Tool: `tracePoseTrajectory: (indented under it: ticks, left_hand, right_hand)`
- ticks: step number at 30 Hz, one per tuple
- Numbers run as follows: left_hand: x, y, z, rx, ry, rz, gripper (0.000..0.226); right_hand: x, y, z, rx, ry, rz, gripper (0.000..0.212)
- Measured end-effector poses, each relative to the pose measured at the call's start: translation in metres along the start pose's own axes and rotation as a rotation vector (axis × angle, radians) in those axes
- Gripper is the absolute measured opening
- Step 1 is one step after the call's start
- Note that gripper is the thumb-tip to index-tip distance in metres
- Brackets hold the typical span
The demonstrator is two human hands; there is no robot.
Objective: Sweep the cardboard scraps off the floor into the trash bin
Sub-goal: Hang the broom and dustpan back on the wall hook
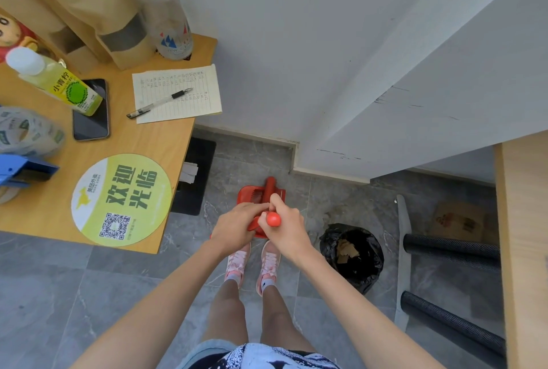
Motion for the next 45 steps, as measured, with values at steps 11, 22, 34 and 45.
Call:
tracePoseTrajectory:
  ticks: [11, 22, 34, 45]
  left_hand:
    - [0.004, 0.008, 0.014, -0.071, 0.015, -0.033, 0.026]
    - [0.007, 0.011, 0.013, -0.084, -0.106, -0.029, 0.018]
    - [0.033, -0.078, 0.0, 0.235, -0.18, 0.056, 0.017]
    - [0.13, -0.23, 0.064, 0.278, -0.159, 0.262, 0.023]
  right_hand:
    - [0.004, 0.004, -0.001, 0.016, 0.011, 0.092, 0.021]
    - [0.01, 0.006, -0.004, -0.055, 0.038, 0.027, 0.019]
    - [-0.04, -0.042, -0.011, 0.101, -0.205, 0.026, 0.015]
    - [-0.133, -0.179, -0.003, -0.02, -0.372, 0.331, 0.023]
Point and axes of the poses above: each hand's wrist, its own z-axis towards the middle knuckle, its own y-axis out of the palm, x = y × z, the point moved 8 cm from there along z, towards the middle knuckle, and after that the axes turned 14 degrees about y, right-handed, at the moved point
